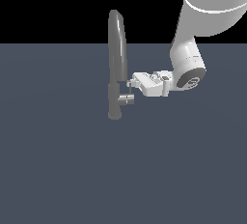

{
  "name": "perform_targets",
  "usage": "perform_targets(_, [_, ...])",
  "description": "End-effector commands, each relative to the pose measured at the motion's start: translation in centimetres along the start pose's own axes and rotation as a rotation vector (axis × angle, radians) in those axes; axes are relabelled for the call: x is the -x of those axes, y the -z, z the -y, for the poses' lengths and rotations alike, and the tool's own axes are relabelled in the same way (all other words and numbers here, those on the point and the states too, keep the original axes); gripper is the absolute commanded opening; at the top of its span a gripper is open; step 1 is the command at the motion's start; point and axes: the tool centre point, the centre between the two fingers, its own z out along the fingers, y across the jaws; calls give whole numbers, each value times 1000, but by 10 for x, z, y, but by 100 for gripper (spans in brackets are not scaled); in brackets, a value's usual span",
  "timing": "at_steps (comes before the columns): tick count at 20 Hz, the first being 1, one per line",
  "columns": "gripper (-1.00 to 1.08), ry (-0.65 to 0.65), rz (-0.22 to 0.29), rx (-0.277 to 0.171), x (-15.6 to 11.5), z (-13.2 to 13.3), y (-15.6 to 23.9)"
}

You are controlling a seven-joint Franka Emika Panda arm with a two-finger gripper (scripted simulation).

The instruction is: Turn on the faucet by rotating a designated handle.

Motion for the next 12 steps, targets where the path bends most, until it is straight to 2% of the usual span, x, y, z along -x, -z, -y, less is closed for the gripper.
perform_targets(1, [-100,0,0,0,2,-4,0])
perform_targets(10, [-100,1,0,-1,10,-22,0])
perform_targets(12, [-100,0,-2,-3,7,-20,0])
